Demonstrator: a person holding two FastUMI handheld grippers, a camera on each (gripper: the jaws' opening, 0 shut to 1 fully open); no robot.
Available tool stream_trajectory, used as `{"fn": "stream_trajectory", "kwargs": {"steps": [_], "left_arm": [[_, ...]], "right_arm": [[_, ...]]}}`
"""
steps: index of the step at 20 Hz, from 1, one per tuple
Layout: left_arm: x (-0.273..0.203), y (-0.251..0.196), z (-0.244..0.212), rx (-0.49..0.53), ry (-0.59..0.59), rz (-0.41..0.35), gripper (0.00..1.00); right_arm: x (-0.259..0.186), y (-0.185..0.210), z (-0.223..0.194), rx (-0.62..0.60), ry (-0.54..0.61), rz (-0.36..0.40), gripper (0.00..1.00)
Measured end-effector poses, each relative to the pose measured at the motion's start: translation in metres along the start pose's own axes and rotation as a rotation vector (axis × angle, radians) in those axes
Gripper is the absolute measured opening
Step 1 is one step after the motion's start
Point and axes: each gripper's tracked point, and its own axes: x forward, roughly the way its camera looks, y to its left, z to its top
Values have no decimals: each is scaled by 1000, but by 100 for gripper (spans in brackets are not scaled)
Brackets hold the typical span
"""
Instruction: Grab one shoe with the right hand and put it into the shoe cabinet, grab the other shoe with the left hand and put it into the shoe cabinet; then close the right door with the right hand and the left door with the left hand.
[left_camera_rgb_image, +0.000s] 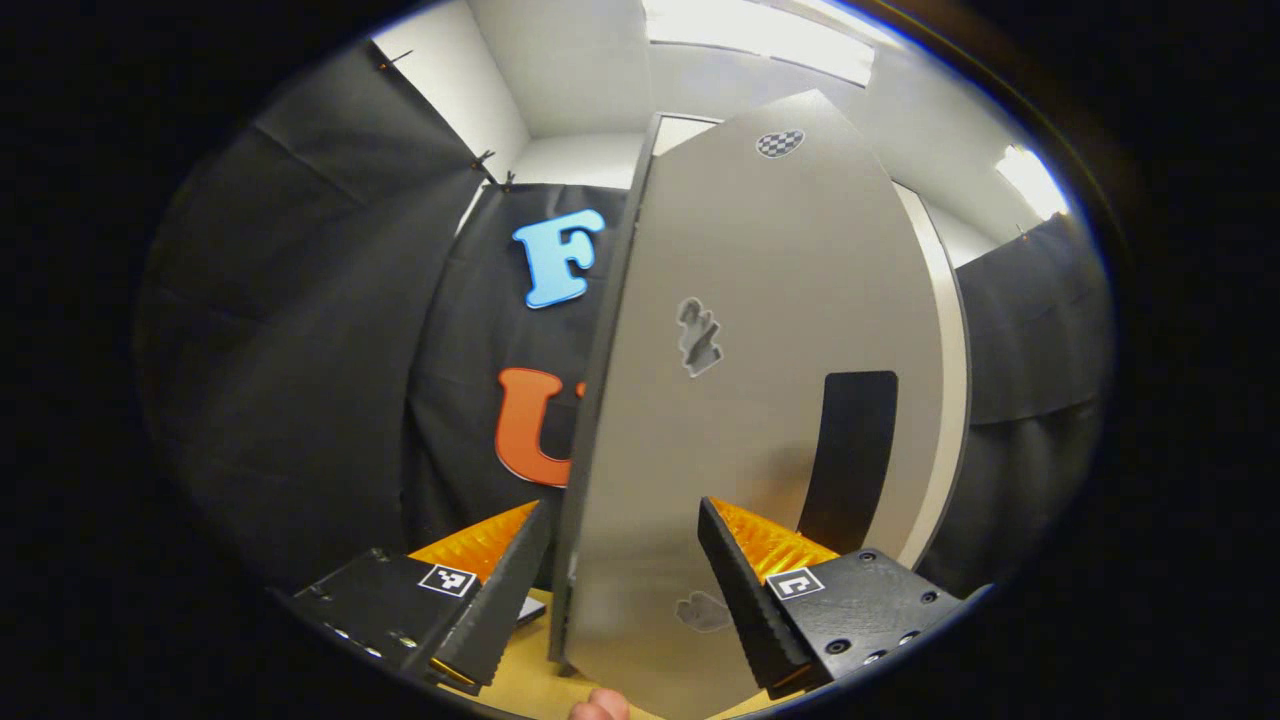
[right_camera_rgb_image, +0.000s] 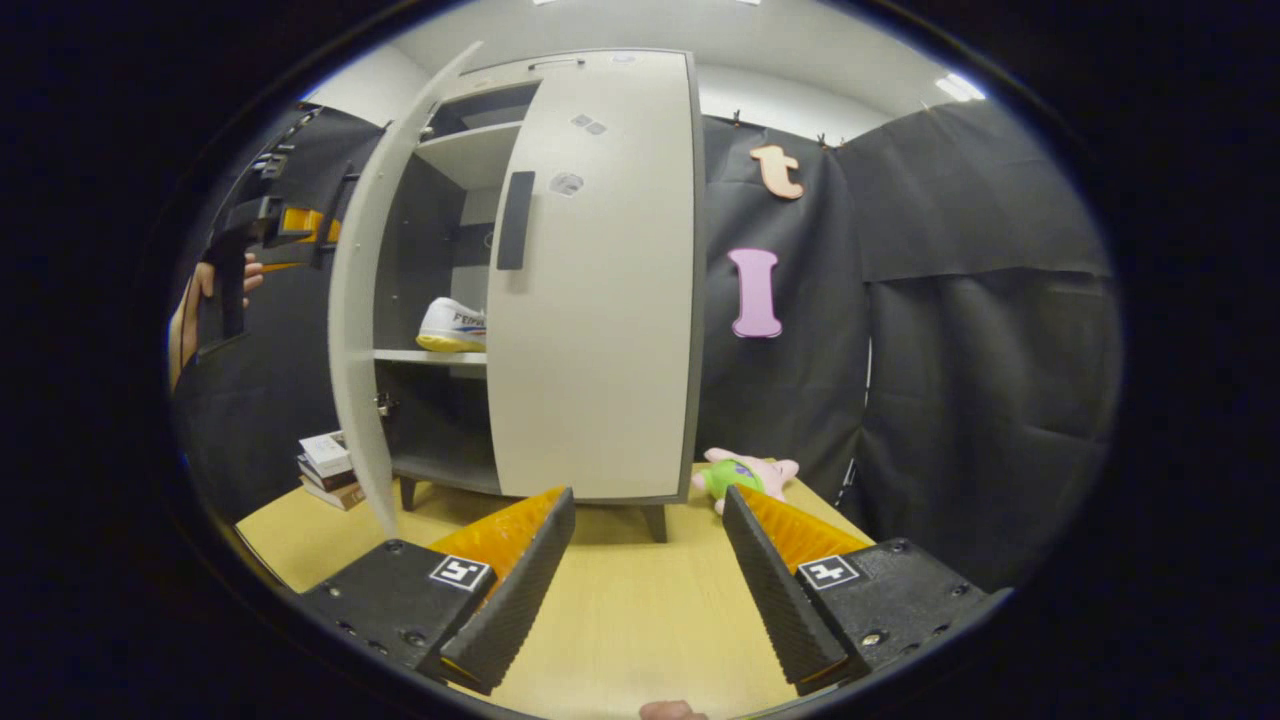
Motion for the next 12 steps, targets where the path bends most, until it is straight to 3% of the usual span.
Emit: {"fn": "stream_trajectory", "kwargs": {"steps": [5, 12], "left_arm": [[29, -30, -4, 72, -24, -4, 89], [7, -23, 15, 129, -68, 17, 90]], "right_arm": [[-6, -28, 0, 14, -10, -59, 97], [-5, -34, -2, 40, -10, -70, 97]]}}
